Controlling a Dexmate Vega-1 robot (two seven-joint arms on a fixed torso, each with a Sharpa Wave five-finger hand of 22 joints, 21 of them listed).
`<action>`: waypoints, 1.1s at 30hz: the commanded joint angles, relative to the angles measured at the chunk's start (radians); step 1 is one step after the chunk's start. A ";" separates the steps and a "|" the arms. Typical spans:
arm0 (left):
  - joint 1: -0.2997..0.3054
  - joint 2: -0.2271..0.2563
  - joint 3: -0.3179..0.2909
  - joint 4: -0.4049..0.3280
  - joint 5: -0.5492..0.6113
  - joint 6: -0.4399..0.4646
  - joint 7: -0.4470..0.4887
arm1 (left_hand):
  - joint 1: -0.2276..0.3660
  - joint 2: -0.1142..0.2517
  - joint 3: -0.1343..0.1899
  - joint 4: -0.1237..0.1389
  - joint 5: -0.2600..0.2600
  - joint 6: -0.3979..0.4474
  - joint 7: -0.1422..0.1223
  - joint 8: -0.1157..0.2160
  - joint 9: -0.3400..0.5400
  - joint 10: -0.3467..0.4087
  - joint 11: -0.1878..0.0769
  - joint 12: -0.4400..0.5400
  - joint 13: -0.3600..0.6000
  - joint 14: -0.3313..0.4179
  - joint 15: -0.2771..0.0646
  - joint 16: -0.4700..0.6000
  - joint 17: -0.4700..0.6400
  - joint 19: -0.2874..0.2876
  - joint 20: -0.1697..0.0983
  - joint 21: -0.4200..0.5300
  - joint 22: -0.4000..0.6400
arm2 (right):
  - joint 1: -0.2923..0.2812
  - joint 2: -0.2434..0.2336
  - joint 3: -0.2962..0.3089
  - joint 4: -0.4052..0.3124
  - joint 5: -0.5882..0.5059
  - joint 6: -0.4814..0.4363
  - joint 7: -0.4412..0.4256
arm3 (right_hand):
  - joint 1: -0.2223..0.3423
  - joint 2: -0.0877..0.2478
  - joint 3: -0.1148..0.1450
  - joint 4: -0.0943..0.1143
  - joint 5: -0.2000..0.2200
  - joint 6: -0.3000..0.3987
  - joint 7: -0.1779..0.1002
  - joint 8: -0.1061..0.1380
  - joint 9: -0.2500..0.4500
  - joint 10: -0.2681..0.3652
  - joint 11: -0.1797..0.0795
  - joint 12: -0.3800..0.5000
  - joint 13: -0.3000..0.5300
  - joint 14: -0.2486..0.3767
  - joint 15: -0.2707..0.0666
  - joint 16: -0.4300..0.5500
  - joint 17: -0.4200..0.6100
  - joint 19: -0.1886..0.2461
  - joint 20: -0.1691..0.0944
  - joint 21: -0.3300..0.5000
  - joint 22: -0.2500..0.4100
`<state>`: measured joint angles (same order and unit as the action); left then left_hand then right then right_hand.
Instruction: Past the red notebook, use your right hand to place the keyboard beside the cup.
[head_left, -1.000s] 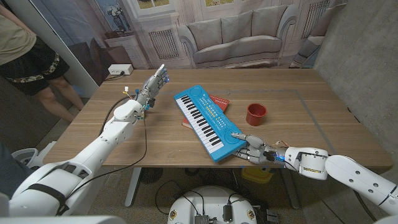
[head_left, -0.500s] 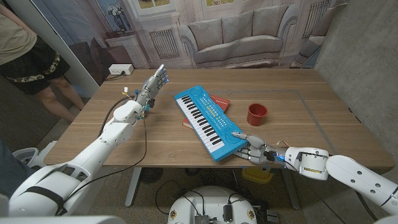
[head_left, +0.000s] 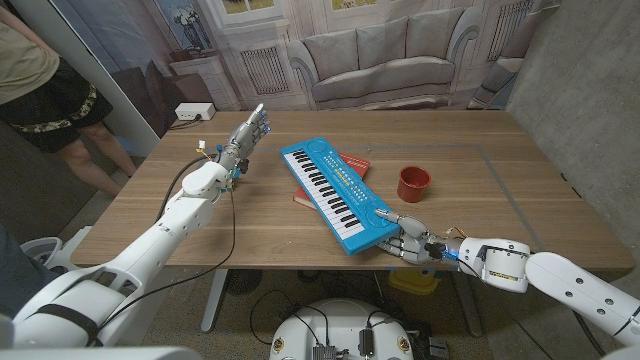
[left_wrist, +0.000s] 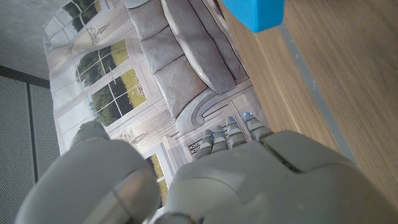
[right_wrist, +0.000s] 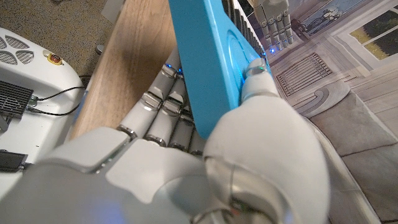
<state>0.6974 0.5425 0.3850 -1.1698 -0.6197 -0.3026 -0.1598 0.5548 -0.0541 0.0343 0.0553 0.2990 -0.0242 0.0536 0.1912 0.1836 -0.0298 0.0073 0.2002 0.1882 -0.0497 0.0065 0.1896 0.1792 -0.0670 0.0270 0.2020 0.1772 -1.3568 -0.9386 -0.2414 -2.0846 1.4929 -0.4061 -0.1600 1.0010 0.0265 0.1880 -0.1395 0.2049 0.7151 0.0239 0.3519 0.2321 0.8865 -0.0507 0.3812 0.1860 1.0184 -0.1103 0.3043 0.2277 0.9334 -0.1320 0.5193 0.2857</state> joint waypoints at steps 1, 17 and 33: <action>0.018 0.012 -0.003 -0.041 0.004 0.014 0.023 | 0.008 0.000 -0.002 0.003 -0.005 0.002 0.000 0.004 0.003 -0.006 0.001 0.001 0.004 -0.008 0.002 -0.001 0.005 0.000 0.006 0.000 0.003 | -0.038 0.018 0.006 -0.007 -0.051 0.059 -0.011 | 0.100 0.071 0.007 -0.006 -0.006 0.103 -0.082 0.006 -0.003 0.060 -0.041 -0.002 0.001 0.066 -0.114 -0.002 0.005 -0.005 -0.087 0.014 0.008; 0.039 0.022 -0.005 -0.087 0.013 0.022 0.048 | 0.009 0.001 -0.004 0.003 -0.006 0.002 0.000 0.004 0.003 -0.006 0.003 0.001 0.004 -0.008 0.002 -0.001 0.005 -0.001 0.006 0.000 0.003 | -0.095 0.019 0.016 -0.046 -0.152 0.134 -0.035 | 0.126 0.107 0.019 0.002 -0.012 0.167 -0.114 0.006 -0.014 0.107 -0.056 -0.008 0.000 0.097 -0.115 -0.002 0.018 -0.018 -0.086 0.054 0.030; 0.029 0.019 0.000 -0.080 0.014 0.025 0.040 | 0.011 0.003 -0.006 0.003 -0.007 0.002 0.000 0.004 0.003 -0.006 0.001 0.002 0.004 -0.008 0.001 -0.001 0.005 -0.001 0.006 -0.001 0.003 | -0.118 0.003 0.050 -0.087 -0.143 0.124 -0.079 | 0.130 0.127 0.025 0.010 -0.018 0.197 -0.116 0.007 -0.015 0.127 -0.058 -0.014 0.001 0.109 -0.115 -0.001 0.025 -0.024 -0.086 0.078 0.043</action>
<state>0.7325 0.5630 0.3812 -1.2504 -0.6087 -0.2809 -0.1168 0.5586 -0.0502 0.0343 0.0553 0.2921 -0.0242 0.0536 0.1912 0.1835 -0.0297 0.0073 0.2002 0.1882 -0.0495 0.0067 0.1896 0.1792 -0.0669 0.0269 0.2020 0.1772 -1.4560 -0.9270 -0.2107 -2.1434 1.3482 -0.2794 -0.2148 1.0136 0.0139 0.1995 -0.1362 0.1885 0.7397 0.0481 0.3543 0.2183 0.9198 -0.0234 0.3672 0.1862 1.0482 -0.1017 0.2992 0.2491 0.9165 -0.1263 0.5858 0.3223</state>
